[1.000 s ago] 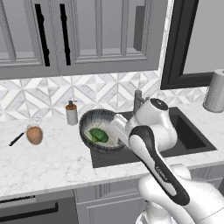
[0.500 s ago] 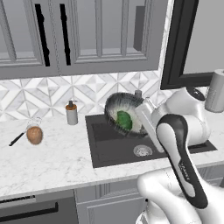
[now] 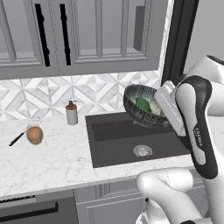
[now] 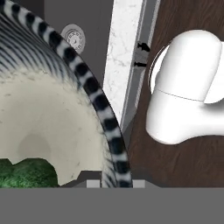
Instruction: Pick the broccoli from the sink and place it in the bowl. Then pick the bowl and place it in the microwave. Then close the microwave door and press the start button.
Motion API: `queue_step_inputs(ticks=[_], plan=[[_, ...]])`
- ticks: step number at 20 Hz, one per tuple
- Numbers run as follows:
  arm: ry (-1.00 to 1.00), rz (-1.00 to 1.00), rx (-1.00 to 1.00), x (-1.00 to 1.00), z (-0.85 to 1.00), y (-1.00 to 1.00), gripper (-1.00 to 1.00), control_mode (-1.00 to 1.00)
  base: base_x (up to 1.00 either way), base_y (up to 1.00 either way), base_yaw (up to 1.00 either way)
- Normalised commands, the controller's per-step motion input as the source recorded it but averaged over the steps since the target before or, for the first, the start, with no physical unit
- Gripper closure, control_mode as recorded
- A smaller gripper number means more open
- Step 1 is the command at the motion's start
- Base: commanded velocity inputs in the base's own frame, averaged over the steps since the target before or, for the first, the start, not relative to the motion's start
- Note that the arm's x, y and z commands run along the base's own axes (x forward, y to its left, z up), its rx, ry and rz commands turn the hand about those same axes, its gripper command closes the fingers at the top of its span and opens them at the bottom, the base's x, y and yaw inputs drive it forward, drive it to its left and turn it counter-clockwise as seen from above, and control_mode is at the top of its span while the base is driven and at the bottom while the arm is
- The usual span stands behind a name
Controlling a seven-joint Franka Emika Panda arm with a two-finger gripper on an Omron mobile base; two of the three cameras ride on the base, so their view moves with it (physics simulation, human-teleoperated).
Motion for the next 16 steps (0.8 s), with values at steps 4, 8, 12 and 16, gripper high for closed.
queue_step_inputs(ticks=[4, 8, 12, 16], plan=[[0.06, -0.14, 0.00, -0.30, 0.19, -0.28, 1.00, -1.00, 0.00, 0.00, 0.00], [0.02, -0.14, 0.00, -0.23, 0.07, -0.17, 1.00, -1.00, 0.00, 0.00, 0.00], [0.00, -0.14, -0.12, -0.09, 0.00, -0.01, 1.00, -1.00, 0.00, 0.00, 0.00], [0.00, -0.07, -0.21, -0.09, 0.01, 0.00, 1.00, -1.00, 0.00, 0.00, 0.00]])
